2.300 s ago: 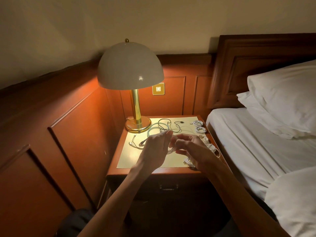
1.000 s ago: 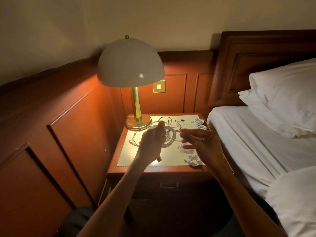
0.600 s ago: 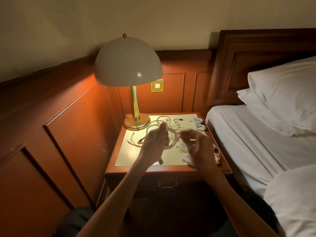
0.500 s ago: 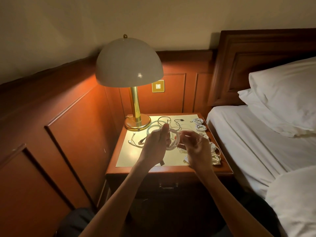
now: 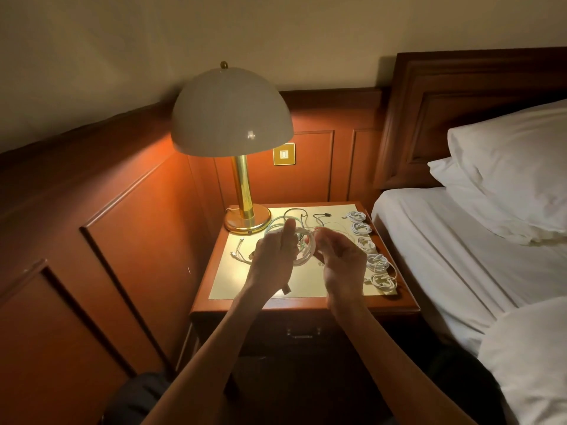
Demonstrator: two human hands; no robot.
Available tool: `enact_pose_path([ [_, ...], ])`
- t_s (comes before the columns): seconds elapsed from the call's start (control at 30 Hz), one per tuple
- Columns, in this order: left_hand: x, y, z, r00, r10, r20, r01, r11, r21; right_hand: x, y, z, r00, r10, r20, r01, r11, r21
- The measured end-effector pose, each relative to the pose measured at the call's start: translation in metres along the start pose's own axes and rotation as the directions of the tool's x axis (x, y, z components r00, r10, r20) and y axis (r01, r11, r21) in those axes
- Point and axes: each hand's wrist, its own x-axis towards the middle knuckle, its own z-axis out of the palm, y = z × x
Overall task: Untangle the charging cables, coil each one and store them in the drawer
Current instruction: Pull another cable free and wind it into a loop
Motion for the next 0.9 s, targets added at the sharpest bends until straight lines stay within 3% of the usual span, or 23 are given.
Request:
enact_pose_path([
  [0.07,-0.001,0.000,0.001,0.999,-0.051,0.002,0.051,0.999,-0.017,0.000,0.002,0.002,0.996,-0.091,-0.004,0.090,0.992,-0.086],
  [0.17,-0.005,-0.005,0.003,0.999,0.013,-0.043,-0.009,0.996,0.085,-0.004,0.002,0.003,0.988,0.144,0.053,-0.149,0.983,0.107],
  [0.27,-0.007,-0.007,0.002,0.991,0.111,-0.073,-0.096,0.978,0.183,-0.007,-0.002,0.004,0.927,0.346,0.141,-0.372,0.891,0.261],
  [0.43,-0.007,-0.016,-0.004,0.980,0.162,-0.111,-0.131,0.961,0.242,0.005,-0.008,-0.002,0.771,0.554,0.316,-0.614,0.778,0.134],
  [0.57,-0.009,-0.020,-0.004,0.949,0.281,-0.142,-0.219,0.914,0.342,0.010,-0.011,-0.007,0.691,0.596,0.409,-0.686,0.719,0.111],
  [0.63,-0.009,-0.021,0.000,0.938,0.315,-0.144,-0.253,0.906,0.339,0.008,-0.013,-0.005,0.693,0.574,0.435,-0.664,0.744,0.076],
  [0.77,-0.007,-0.025,0.003,0.951,0.266,-0.156,-0.224,0.943,0.246,0.010,-0.013,-0.005,0.803,0.446,0.395,-0.408,0.895,-0.179],
  [0.9,-0.008,-0.023,0.004,0.976,0.168,-0.141,-0.137,0.969,0.204,0.008,-0.021,-0.007,0.815,0.361,0.453,-0.112,0.865,-0.488],
])
